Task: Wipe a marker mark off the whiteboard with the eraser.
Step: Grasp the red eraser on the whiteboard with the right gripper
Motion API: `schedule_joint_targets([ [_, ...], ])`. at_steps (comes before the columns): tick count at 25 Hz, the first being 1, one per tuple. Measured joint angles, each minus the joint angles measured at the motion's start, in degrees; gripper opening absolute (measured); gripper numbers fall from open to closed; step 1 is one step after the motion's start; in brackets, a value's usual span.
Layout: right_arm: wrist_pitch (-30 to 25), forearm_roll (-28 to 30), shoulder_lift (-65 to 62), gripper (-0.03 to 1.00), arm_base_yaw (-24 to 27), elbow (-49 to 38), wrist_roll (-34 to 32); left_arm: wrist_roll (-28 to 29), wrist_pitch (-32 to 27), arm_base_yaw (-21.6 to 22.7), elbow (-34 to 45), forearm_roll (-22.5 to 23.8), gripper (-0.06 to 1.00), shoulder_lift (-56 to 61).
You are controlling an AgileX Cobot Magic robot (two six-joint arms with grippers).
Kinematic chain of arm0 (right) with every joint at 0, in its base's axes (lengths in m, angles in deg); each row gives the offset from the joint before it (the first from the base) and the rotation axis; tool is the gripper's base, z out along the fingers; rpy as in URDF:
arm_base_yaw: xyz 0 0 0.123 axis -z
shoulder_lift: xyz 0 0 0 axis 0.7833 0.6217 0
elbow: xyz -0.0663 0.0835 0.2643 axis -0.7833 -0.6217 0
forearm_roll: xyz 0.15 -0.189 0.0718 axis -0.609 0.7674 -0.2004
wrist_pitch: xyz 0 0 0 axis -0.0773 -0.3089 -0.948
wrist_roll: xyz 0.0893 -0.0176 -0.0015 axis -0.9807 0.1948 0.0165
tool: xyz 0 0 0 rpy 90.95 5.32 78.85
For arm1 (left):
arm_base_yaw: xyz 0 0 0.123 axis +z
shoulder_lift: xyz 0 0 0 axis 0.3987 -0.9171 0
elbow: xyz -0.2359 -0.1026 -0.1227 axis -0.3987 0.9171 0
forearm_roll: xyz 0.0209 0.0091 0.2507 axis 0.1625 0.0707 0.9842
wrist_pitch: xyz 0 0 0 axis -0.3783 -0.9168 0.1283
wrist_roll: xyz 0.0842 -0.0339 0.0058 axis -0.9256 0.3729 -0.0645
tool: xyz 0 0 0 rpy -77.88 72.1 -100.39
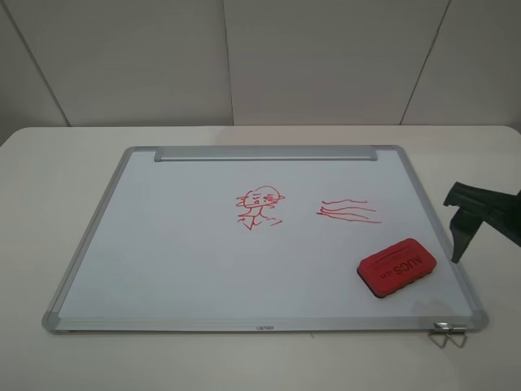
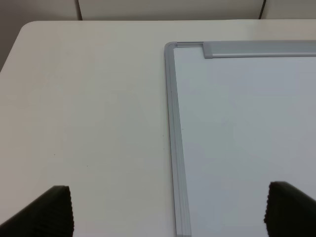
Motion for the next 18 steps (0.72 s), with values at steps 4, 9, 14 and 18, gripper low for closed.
schedule_joint_targets([
  [4,2.6,0.9,1.0,0.74,0.0,0.1,0.1,0.0,0.0,0.0,0.0,0.0,0.77,0.0],
  [9,6.4,-2.0,3.4,0.74,0.0,2.9,0.1,0.0,0.0,0.0,0.0,0.0,0.77,0.0],
  [14,8.8,-4.2,8.7,0.74,0.0,5.9,0.1,0.0,0.0,0.0,0.0,0.0,0.77,0.0],
  [18,13.7,-7.8,14.6,0.74,-1.1,5.9,0.0,0.0,0.0,0.0,0.0,0.0,0.77,0.0],
])
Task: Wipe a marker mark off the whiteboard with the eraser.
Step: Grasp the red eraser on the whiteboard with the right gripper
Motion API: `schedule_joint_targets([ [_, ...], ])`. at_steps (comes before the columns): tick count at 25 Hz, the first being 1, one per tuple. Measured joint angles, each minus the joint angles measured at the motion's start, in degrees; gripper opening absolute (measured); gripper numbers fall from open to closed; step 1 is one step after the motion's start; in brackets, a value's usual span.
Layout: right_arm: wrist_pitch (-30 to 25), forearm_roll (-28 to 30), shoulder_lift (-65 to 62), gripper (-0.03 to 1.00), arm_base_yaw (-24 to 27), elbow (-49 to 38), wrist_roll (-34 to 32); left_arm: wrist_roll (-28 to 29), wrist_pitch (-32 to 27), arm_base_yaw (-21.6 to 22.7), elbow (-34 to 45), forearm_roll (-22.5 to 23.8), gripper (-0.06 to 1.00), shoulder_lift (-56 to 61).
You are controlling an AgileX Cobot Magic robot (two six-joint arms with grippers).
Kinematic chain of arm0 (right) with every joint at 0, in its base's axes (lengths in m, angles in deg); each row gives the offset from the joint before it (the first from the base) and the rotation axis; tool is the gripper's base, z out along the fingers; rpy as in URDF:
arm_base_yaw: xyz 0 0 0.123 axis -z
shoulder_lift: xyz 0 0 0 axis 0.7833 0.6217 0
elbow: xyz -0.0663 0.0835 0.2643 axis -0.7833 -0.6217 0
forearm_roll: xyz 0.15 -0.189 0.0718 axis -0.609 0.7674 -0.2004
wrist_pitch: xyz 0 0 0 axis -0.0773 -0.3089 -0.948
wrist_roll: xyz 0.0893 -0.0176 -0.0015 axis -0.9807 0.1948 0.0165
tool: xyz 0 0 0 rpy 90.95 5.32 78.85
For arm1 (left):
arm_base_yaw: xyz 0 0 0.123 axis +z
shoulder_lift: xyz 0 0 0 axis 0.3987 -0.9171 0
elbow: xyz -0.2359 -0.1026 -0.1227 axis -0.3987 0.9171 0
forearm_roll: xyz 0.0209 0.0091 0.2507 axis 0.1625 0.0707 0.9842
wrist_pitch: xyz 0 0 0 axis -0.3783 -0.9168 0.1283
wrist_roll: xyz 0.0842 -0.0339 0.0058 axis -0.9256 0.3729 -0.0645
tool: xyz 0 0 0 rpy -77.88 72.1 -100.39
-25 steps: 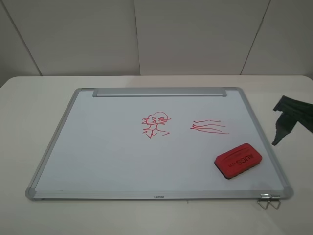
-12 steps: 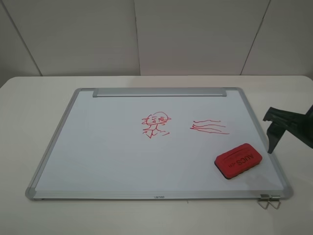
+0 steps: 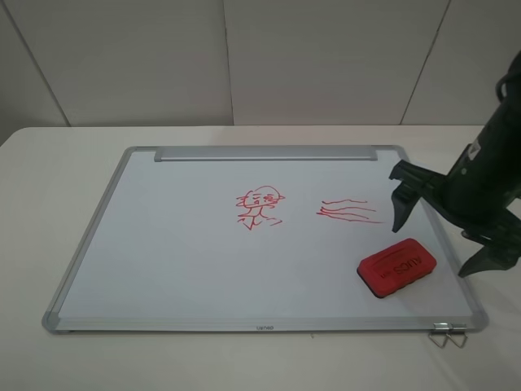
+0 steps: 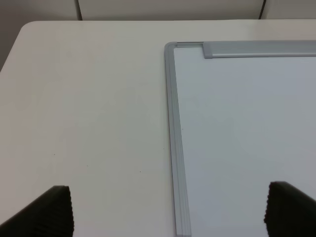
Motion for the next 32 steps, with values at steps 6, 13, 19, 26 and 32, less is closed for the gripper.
schedule_joint_targets([
  [6,9.0,-1.6,5.4,0.74,-0.9,0.0,-5.1,0.0,0.0,0.0,0.0,0.0,0.77,0.0],
  [13,9.3,-0.6,7.4,0.74,-3.6,0.0,-9.4,0.0,0.0,0.0,0.0,0.0,0.77,0.0],
  [19,6.0,3.8,7.6,0.74,-4.2,0.0,-13.5,0.0,0.0,0.0,0.0,0.0,0.77,0.0],
  [26,6.8,5.4,7.7,0.74,-4.2,0.0,-16.9,0.0,0.0,0.0,0.0,0.0,0.77,0.0],
  [32,7.2,5.7,8.1,0.74,-4.2,0.0,-18.5,0.0,0.0,0.0,0.0,0.0,0.77,0.0],
])
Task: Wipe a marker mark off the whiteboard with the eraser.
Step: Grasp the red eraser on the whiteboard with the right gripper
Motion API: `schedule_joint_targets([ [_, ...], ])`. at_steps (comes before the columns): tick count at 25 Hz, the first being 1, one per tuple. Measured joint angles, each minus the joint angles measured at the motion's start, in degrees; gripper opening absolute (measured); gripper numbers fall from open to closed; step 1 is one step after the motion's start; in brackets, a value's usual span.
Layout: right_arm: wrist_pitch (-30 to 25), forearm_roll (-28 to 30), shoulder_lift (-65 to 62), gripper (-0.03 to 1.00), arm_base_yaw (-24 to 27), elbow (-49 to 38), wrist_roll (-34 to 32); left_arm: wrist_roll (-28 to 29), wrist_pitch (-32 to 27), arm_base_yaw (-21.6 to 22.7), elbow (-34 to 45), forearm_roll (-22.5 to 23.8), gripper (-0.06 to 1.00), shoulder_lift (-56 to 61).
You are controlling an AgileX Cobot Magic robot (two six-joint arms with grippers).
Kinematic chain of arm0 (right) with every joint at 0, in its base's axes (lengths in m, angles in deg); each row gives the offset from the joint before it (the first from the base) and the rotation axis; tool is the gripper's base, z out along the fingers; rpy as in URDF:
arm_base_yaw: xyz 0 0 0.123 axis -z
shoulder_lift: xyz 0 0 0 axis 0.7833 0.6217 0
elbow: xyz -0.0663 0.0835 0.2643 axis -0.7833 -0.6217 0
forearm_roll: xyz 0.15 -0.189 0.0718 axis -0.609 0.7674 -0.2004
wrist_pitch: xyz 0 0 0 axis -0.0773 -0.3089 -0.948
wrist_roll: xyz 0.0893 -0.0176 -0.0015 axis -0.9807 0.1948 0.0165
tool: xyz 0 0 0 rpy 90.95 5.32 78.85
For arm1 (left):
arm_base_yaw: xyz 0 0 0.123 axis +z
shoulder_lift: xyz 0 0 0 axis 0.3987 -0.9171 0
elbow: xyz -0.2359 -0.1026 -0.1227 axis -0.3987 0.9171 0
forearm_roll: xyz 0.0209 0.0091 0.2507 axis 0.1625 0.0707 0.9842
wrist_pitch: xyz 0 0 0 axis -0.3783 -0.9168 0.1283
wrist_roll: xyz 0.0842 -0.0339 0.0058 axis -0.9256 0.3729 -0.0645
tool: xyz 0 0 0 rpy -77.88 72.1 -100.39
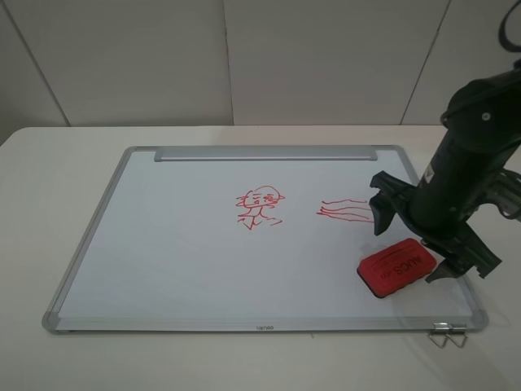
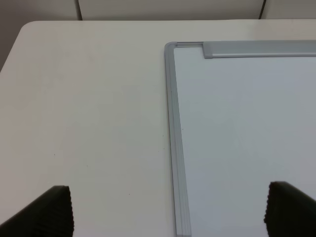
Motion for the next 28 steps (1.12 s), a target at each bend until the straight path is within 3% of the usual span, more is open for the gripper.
schedule_joint_targets([
  [7,0.0,2.4,0.5,0.74,-0.7,0.0,-4.8,0.0,0.0,0.0,0.0,0.0,0.77,0.0],
  [28,6.4,2.2,4.3,0.74,-0.7,-2.4,-6.1,0.0,0.0,0.0,0.0,0.0,0.77,0.0],
])
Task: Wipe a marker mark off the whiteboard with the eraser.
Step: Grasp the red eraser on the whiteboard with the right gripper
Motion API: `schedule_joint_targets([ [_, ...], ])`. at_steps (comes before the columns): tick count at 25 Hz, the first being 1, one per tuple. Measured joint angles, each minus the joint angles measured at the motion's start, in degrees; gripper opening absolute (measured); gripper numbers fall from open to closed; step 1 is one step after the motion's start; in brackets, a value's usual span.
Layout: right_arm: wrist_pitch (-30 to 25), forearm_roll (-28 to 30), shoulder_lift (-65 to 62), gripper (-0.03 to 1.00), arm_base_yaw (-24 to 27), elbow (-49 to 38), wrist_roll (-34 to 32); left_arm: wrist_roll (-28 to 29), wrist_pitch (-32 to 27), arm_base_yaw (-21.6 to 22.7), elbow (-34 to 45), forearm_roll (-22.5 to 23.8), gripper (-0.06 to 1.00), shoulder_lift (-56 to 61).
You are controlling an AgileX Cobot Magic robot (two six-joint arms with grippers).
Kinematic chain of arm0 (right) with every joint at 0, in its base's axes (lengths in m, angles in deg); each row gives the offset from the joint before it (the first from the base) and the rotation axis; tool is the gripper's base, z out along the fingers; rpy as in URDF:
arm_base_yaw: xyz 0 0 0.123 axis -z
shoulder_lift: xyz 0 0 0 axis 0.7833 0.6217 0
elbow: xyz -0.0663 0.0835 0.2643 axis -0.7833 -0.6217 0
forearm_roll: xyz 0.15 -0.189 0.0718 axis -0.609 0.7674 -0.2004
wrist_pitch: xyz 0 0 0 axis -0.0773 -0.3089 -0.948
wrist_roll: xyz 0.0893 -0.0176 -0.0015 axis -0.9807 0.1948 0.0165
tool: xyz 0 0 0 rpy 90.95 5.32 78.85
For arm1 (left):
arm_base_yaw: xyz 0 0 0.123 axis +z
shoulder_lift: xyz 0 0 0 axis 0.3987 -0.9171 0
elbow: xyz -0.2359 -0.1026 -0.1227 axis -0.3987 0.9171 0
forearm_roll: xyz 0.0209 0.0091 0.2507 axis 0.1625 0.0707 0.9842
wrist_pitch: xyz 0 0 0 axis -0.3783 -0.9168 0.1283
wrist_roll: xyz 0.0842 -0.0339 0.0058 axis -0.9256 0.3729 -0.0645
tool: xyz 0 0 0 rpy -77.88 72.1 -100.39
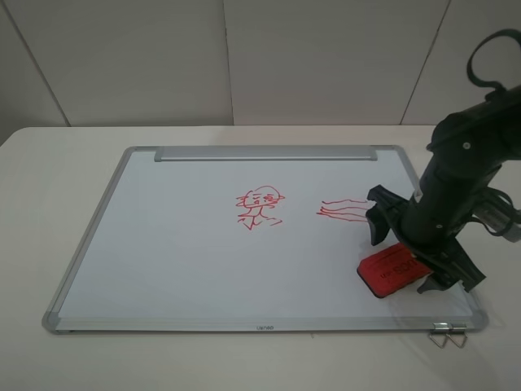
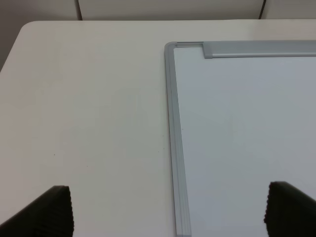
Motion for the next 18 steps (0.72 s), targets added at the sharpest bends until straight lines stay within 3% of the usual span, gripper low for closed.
schedule_joint_targets([
  [14,1.6,-0.6,1.9,0.69,0.0,0.0,0.0,0.0,0.0,0.0,0.0,0.0,0.77,0.0],
  [18,1.6,-0.6,1.9,0.57,0.0,0.0,0.0,0.0,0.0,0.0,0.0,0.0,0.77,0.0],
])
